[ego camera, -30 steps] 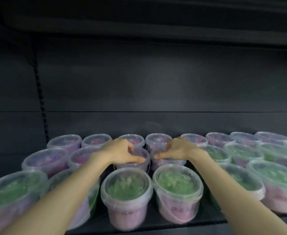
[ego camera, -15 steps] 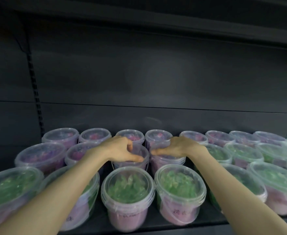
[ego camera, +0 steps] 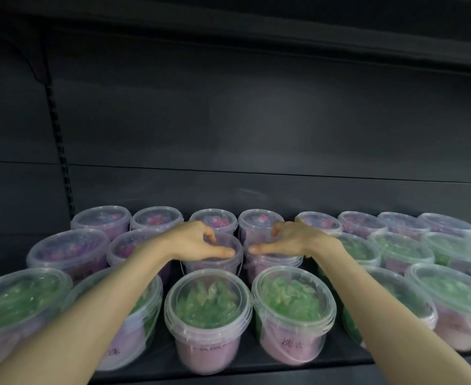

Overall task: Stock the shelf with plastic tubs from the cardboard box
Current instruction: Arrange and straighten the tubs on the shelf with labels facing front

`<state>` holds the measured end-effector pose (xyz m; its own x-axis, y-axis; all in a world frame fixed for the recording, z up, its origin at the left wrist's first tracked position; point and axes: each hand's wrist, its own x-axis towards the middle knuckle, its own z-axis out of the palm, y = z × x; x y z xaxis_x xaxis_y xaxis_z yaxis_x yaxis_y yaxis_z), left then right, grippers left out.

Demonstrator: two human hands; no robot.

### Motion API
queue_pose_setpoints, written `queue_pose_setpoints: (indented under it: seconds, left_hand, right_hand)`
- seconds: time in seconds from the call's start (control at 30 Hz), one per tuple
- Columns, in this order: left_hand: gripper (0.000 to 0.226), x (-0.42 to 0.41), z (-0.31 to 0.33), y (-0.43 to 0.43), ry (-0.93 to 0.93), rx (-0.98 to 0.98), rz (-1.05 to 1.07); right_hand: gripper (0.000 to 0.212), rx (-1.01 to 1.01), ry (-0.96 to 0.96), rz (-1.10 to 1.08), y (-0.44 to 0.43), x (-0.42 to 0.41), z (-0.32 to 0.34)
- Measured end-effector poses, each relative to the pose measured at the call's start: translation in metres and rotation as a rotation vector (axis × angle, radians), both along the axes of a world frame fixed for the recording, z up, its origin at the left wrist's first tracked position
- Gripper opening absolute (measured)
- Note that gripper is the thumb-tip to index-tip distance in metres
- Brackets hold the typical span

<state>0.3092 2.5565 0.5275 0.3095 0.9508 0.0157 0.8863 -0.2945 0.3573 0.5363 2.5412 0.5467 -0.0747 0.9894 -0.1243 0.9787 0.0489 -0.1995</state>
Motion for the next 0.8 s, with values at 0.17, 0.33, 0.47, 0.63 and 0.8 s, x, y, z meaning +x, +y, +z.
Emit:
queue_pose_setpoints:
  seconds: [0.17,0.33,0.47,0.63,0.8]
  left_hand:
    - [0.058,0.004,-0.003,-0.003,0.036,0.053,0.004]
    - [0.061,0.004,-0.002,-0.004,-0.029,-0.002,-0.012]
    - [0.063,0.002,-0.002,-0.003,-0.018,-0.017,-0.015]
    - [0.068,-0.001,-0.002,-0.003,-0.029,-0.034,-0.037]
    - [0.070,-0.003,-0.004,-0.003,-0.042,-0.007,-0.036]
  right_hand:
    - [0.065,-0.036,0.144,0.046,-0.002,0.007,0.004]
    - [0.067,0.001,0.092,0.039,-0.001,0.007,-0.003]
    - [0.066,0.043,0.143,0.060,0.001,0.006,-0.005]
    - [0.062,0.083,0.163,0.060,-0.003,0.007,-0.010]
    - [0.063,0.101,0.115,0.037,-0.006,0.006,-0.011]
